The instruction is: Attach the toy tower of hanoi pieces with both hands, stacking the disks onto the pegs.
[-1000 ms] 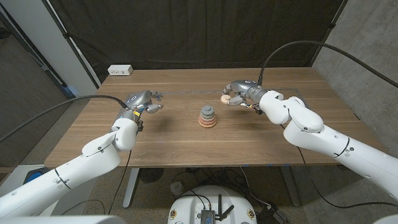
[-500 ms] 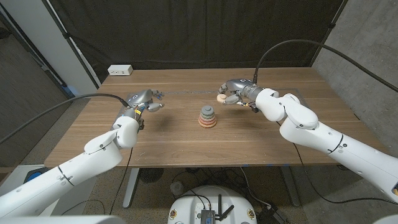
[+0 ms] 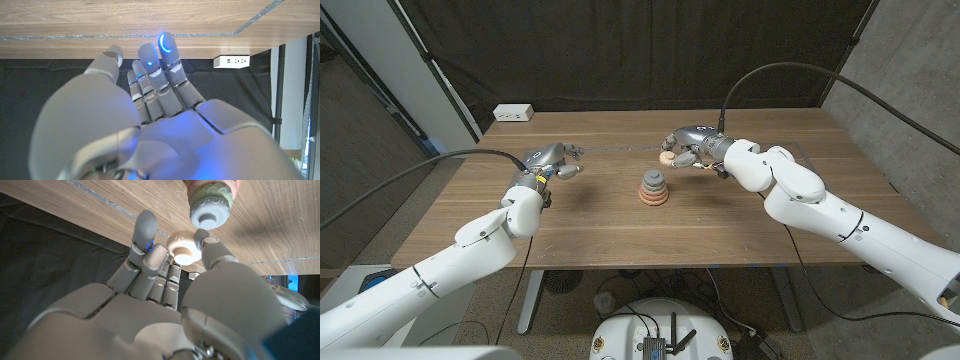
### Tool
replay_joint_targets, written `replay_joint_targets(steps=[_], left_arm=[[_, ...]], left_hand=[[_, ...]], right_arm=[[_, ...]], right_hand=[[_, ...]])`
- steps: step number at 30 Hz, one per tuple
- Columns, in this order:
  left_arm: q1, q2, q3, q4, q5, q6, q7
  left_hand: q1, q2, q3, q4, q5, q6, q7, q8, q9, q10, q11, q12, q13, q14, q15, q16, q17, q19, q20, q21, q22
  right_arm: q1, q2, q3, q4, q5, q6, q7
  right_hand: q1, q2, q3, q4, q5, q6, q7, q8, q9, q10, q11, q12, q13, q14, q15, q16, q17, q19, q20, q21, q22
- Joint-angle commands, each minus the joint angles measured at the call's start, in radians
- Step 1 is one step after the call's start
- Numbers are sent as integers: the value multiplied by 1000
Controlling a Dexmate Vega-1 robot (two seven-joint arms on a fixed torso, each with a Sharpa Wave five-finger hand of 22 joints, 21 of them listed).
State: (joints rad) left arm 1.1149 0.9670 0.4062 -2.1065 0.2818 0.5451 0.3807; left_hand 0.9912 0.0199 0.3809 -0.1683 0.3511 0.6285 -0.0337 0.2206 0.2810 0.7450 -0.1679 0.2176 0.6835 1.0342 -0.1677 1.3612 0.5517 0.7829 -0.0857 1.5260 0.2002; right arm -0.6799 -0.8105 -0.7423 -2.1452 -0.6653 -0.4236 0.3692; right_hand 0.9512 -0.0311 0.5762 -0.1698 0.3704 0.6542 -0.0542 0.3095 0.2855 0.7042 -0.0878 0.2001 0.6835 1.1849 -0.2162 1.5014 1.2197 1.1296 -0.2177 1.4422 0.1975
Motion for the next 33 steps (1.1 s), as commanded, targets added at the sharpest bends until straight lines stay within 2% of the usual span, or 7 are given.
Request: replay_joint_targets(steps=[1, 10, 33], left_arm=[[10, 7, -2, -14, 2, 8, -8], [30, 12, -13, -21, -6, 10, -4], [63, 25, -37, -28, -19, -8, 8]], left_hand=[[-3, -3, 6, 3, 4, 4, -2, -4, 5, 7, -1, -6, 1, 3, -53, 3, 0, 5, -125, 5, 0], [-3, -3, 7, 2, 4, 4, -2, -4, 5, 7, -1, -6, 1, 3, -53, 3, -1, 5, -125, 6, 0], [-3, -2, 10, 2, 4, 5, -2, -5, 6, 8, -1, -5, 3, 3, -53, 4, -1, 4, -125, 6, 0]], right_arm=[[15, 25, -13, 19, -14, 23, 26], [45, 52, -41, 40, -35, 39, 65], [97, 115, -105, 80, -125, 0, 171]], right_hand=[[65, 60, -1, 4, 7, 17, -6, 7, 4, 47, -40, 9, 3, 0, -2, 5, 3, -3, -5, 5, 1], [65, 60, -2, 4, 8, 18, -5, 7, 4, 46, -40, 8, 3, 0, -2, 5, 3, -3, -5, 6, 1], [63, 63, -5, 6, 8, 7, -4, 0, 5, 37, -39, 1, 2, 3, -2, 9, 7, -7, -5, 6, 1]])
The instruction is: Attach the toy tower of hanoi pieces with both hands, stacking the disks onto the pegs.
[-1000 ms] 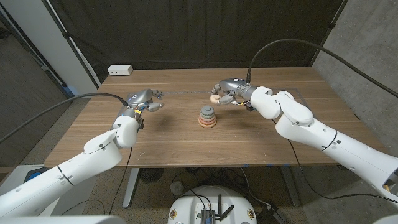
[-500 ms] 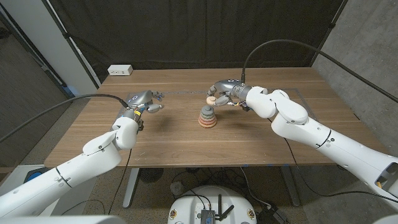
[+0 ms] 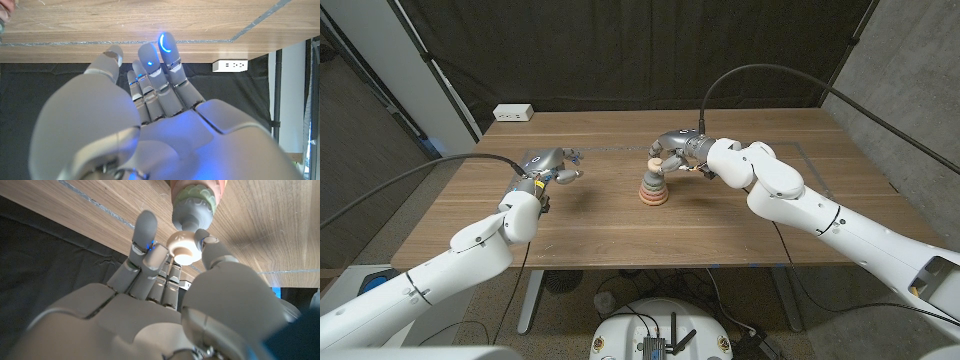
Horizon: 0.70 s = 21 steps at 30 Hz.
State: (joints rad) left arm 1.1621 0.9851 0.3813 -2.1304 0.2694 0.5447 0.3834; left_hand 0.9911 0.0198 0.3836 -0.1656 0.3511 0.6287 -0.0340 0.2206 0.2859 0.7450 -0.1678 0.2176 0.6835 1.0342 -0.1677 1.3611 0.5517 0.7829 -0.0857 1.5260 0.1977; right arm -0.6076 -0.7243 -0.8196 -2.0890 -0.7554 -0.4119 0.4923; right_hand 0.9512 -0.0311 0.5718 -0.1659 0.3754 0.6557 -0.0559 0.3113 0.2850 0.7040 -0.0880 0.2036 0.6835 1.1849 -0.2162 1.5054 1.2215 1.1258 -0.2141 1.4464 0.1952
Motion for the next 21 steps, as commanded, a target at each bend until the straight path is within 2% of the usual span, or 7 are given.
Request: replay_joint_targets(steps=[1, 21], left_arm=[[17, 7, -14, -5, -7, -7, 6], [39, 12, -32, -15, -11, -1, 15]], left_hand=[[-3, -2, 7, -1, 4, 5, -2, -5, 1, 8, -1, -5, 3, 3, -53, 4, 0, 4, -125, 6, 2], [-3, -3, 9, -1, 3, 8, -2, -5, 3, 11, -3, -5, 3, 3, -53, 5, 0, 5, -125, 7, 1]], right_arm=[[26, 31, -29, 27, -35, -11, 50], [38, 55, -45, 64, -33, -9, 59]], right_hand=[[63, 64, -1, 3, 3, 5, -2, -2, 5, 37, -39, -2, 2, 0, -2, 3, 3, -3, -9, 2, 3], [61, 68, -3, 3, 3, 8, 0, -4, 6, 40, -40, -1, 1, -5, -2, 2, 1, -7, -9, 1, 2]])
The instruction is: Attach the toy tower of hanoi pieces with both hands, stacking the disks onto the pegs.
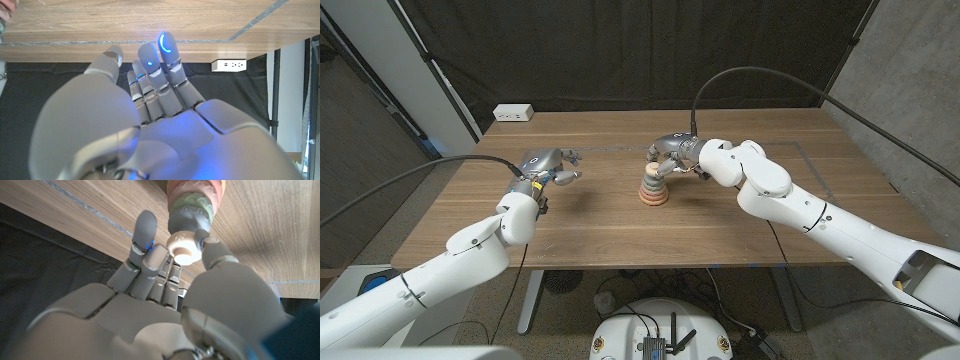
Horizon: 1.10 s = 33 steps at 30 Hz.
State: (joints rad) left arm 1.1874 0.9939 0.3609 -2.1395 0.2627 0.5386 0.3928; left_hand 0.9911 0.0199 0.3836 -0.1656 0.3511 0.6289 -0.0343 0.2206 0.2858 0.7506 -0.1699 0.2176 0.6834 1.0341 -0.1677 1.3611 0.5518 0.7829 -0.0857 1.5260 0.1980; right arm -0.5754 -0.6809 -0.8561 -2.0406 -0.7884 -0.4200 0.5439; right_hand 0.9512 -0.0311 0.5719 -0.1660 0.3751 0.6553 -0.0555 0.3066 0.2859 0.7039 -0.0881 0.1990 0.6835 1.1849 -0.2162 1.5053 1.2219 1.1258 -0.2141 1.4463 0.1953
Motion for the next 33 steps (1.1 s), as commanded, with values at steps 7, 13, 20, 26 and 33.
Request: replay_joint_targets(steps=[7, 13, 20, 26, 33], left_arm=[[20, 5, -14, -12, -5, 14, 6], [27, 4, -17, -17, -7, 20, 9], [33, 3, -16, -20, -11, 27, 9], [35, 0, -13, -21, -11, 27, 13], [43, 0, -15, -26, -13, 32, 19]], left_hand=[[-3, -3, 9, -1, 3, 7, -2, -5, 3, 5, -1, -5, 4, 3, -53, 5, 0, 5, -125, 7, 1], [-4, -2, 10, -1, 3, 7, -2, -6, 3, 6, 1, -6, 3, 3, -53, 6, 0, 6, -125, 8, 0], [-3, -2, 11, -1, 2, 7, -1, -6, 4, 5, 2, -7, 3, 3, -53, 6, -1, 6, -125, 8, 0], [-3, -3, 11, -2, 2, 9, -1, -5, 4, 6, 1, -6, 3, 4, -53, 6, 0, 5, -125, 8, 0], [-3, -3, 12, -1, 2, 9, -1, -6, 5, 6, 1, -6, 4, 4, -53, 6, 0, 5, -125, 8, 0]], right_arm=[[9, 13, -15, 24, -6, -3, 7], [11, 10, -17, 33, -1, -3, 16], [11, 6, -18, 37, 4, -7, 22], [11, 4, -21, 35, 7, -3, 24], [4, -2, -21, 25, 3, -4, 21]], right_hand=[[61, 70, -3, 3, 4, 8, -2, 1, 6, 40, -40, 4, 3, -4, -2, 3, 3, -6, -9, 3, 3], [61, 71, -3, 2, 4, 8, -3, 0, 6, 41, -38, 5, 3, -8, -2, 1, 1, -8, -9, 1, 1], [60, 72, -3, 2, 5, 9, -3, 0, 6, 41, -38, 4, 2, -11, -2, -1, -1, -9, -9, 1, 1], [60, 72, -4, 2, 5, 8, -3, -1, 6, 36, -43, 3, 4, -8, -2, 3, 3, -9, -9, 2, 1], [55, 67, -8, 2, 5, -10, -5, -11, 5, 28, -39, 0, 2, -11, -2, 1, 1, -10, -8, 2, 2]])
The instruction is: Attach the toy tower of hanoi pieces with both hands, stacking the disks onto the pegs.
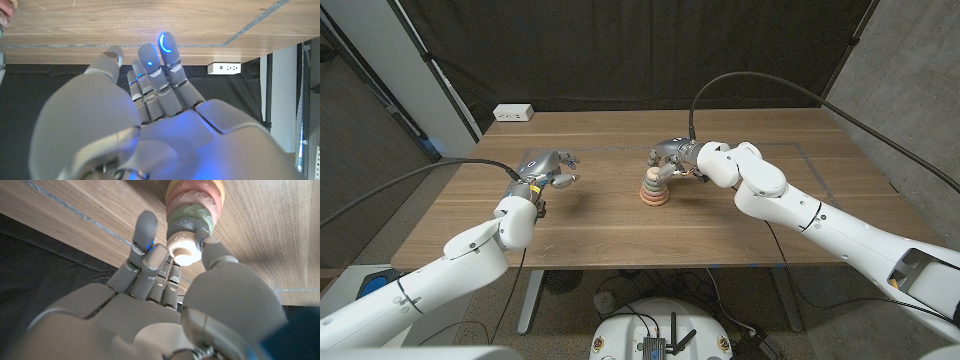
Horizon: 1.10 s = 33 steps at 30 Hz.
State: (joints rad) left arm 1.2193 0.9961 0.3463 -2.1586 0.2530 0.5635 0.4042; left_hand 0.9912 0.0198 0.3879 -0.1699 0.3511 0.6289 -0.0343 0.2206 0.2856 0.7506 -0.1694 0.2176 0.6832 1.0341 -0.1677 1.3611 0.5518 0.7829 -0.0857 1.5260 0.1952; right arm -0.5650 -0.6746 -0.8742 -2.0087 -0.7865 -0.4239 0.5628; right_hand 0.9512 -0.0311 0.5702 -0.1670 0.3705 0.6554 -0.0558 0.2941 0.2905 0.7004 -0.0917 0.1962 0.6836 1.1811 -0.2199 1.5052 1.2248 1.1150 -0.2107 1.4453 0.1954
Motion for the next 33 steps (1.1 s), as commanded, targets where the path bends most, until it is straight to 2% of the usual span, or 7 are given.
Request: replay_joint_targets(steps=[1, 8, 11, 16, 19, 28, 33], left_arm=[[12, -3, -1, -8, -3, 6, 9], [23, 0, -7, -17, -3, 8, 17], [30, 1, -11, -22, -2, 9, 21], [41, 2, -18, -30, -2, 7, 29], [46, 2, -21, -32, -2, 6, 31], [51, 3, -28, -32, -6, 1, 28], [48, 4, -25, -31, -5, 1, 22]], left_hand=[[-3, -3, 8, 3, 2, 9, -1, -6, 5, 6, 1, -6, 5, 3, -53, 6, -1, 5, -125, 8, 3], [-3, -2, 8, 3, 2, 8, -2, -6, 5, 6, -1, -6, 5, 3, -53, 6, -1, 5, -125, 8, 2], [-3, -3, 9, 3, 2, 9, -2, -6, 5, 6, -1, -6, 6, 3, -53, 7, -1, 6, -125, 9, 2], [-3, -2, 9, 3, 2, 10, -1, -6, 6, 7, 0, -6, 4, 4, -53, 7, 0, 6, -125, 9, 3], [-2, -2, 10, 3, 2, 11, -2, -6, 6, 7, 1, -7, 3, 4, -53, 7, -1, 6, -125, 9, 2], [-1, -2, 11, 2, 2, 12, -2, -6, 6, 8, 0, -6, 4, 4, -53, 7, -2, 5, -125, 9, 2], [-1, -2, 11, 3, 2, 12, -2, -6, 7, 7, 0, -7, 3, 4, -53, 7, -1, 6, -125, 9, 1]], right_arm=[[-8, -11, -2, -9, 0, 1, 0], [-19, -22, -3, -31, -29, -6, -2], [-24, -25, -4, -41, -48, -10, -2], [-33, -26, -1, -51, -70, -15, 4], [-37, -26, 0, -54, -84, -18, 10], [-48, -21, 12, -58, -102, -29, 24], [-62, -26, 21, -74, -114, -36, 22]], right_hand=[[53, 66, -7, 4, 10, -16, -3, -1, 0, 29, -36, 1, 2, -7, 2, 2, -1, 0, -11, 3, 1], [36, 46, -19, 5, 8, -67, -6, -23, -1, -10, -34, -8, 1, -7, 2, 5, 3, -5, -11, 2, 0], [19, 25, -30, 6, 5, -95, -4, -35, 1, -56, -33, -17, -5, -18, 2, -3, 0, -10, -11, 1, -1], [2, -3, -43, 5, -2, -144, -11, -57, 0, -122, -12, -20, -15, -35, 1, -15, -6, -18, -12, -4, -3], [-8, -18, -50, 6, -10, -171, -1, -68, -1, -158, -5, -20, -21, -50, 1, -27, -11, -23, -11, -6, -2], [-14, -33, -59, 6, -26, -200, 21, -78, -4, -191, 14, -14, -34, -60, 0, -43, -12, -31, -11, -13, -4], [-15, -35, -61, 7, -29, -202, 19, -78, -5, -198, 15, -14, -37, -53, 1, -38, -6, -30, -12, -13, -3]])
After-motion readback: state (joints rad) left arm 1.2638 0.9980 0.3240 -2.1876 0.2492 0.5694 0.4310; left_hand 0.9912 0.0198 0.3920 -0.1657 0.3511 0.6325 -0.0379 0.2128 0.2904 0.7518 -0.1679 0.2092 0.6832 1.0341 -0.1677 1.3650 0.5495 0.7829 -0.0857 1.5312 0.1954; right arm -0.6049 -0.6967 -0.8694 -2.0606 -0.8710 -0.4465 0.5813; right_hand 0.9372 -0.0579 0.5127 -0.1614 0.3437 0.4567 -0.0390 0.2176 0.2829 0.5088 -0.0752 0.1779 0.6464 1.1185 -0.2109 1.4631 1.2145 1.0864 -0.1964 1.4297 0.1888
